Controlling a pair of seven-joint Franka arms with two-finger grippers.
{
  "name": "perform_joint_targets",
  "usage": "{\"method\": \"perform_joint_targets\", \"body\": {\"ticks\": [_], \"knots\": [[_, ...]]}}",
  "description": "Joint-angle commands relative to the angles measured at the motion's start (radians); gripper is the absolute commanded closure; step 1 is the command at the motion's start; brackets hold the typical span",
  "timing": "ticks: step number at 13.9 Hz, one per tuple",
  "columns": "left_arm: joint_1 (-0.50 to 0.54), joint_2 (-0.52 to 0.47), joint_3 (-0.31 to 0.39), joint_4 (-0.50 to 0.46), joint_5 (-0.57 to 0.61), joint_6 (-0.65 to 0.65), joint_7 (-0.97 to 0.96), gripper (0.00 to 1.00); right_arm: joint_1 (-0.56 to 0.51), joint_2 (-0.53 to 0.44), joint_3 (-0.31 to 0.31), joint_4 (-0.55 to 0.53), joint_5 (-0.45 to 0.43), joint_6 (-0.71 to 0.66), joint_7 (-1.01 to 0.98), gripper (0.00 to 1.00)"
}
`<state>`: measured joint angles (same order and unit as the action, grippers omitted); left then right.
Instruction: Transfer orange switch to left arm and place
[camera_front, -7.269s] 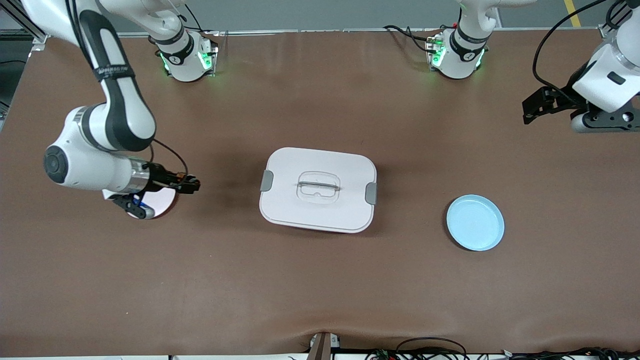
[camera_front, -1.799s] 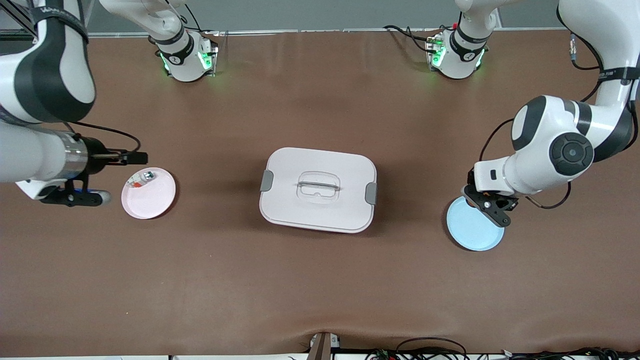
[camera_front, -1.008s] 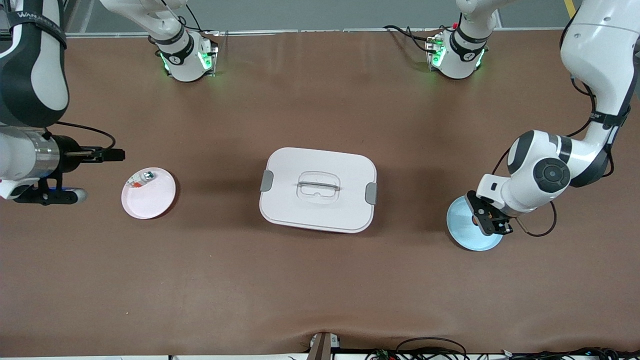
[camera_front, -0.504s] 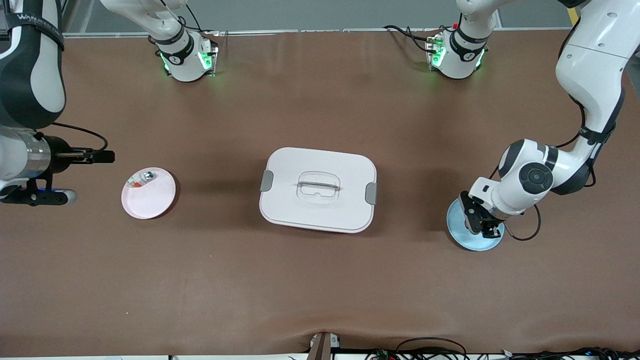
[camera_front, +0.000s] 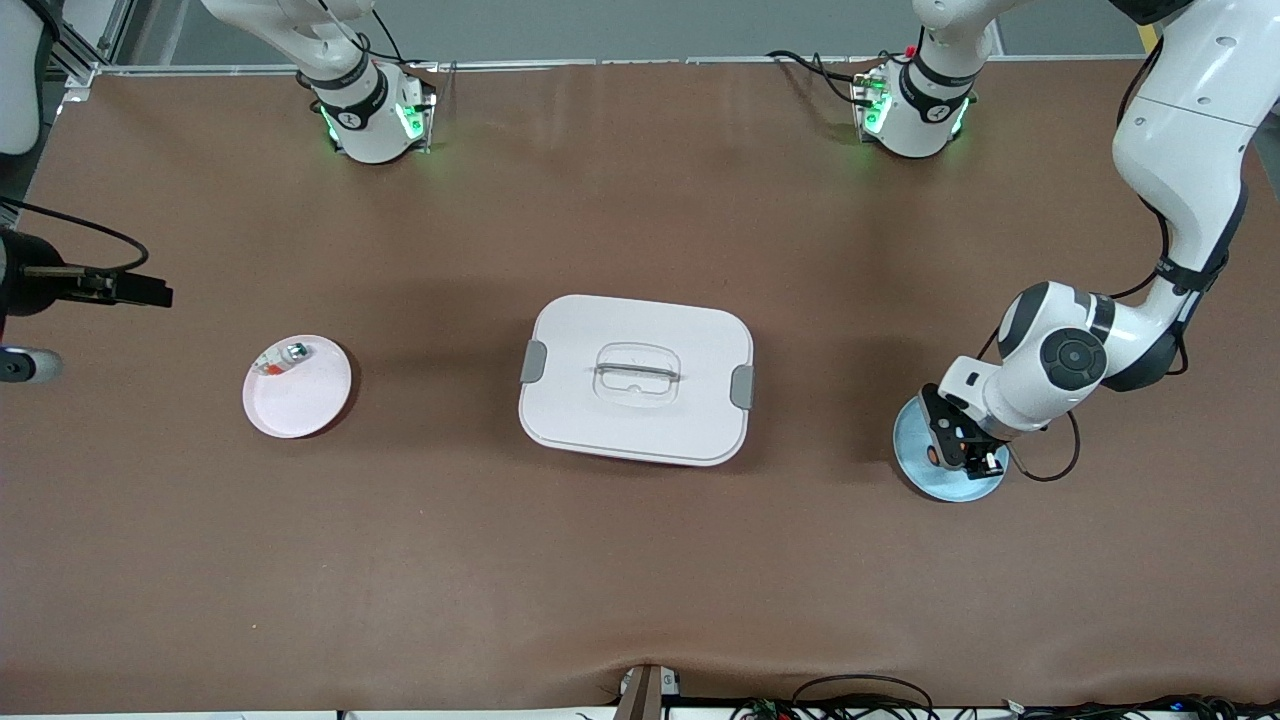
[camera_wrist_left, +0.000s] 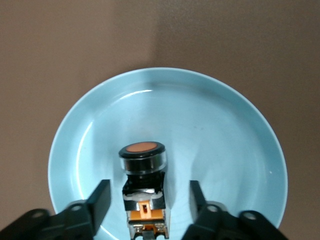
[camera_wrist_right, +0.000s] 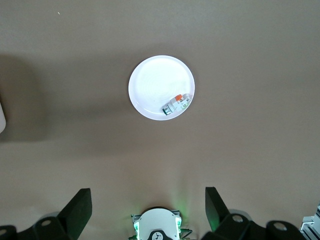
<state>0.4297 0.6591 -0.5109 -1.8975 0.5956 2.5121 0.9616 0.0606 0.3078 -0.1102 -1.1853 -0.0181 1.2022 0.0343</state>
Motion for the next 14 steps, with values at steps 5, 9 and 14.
{"method": "perform_joint_targets", "body": {"ticks": [5,9,14], "knots": [[0.009,-0.133,-0.027,0.070,-0.153,-0.171,-0.001,0.00,-0.008,-0.006,0.021,0.007,-0.026,-0.010,0.004,0.00],[0.009,-0.194,-0.061,0.221,-0.286,-0.445,-0.098,0.00,-0.047,-0.027,0.026,0.009,-0.006,-0.004,-0.059,0.00],[0.011,-0.245,-0.152,0.399,-0.338,-0.735,-0.479,0.00,-0.047,-0.042,0.027,0.009,-0.003,0.003,-0.090,0.00]]}}
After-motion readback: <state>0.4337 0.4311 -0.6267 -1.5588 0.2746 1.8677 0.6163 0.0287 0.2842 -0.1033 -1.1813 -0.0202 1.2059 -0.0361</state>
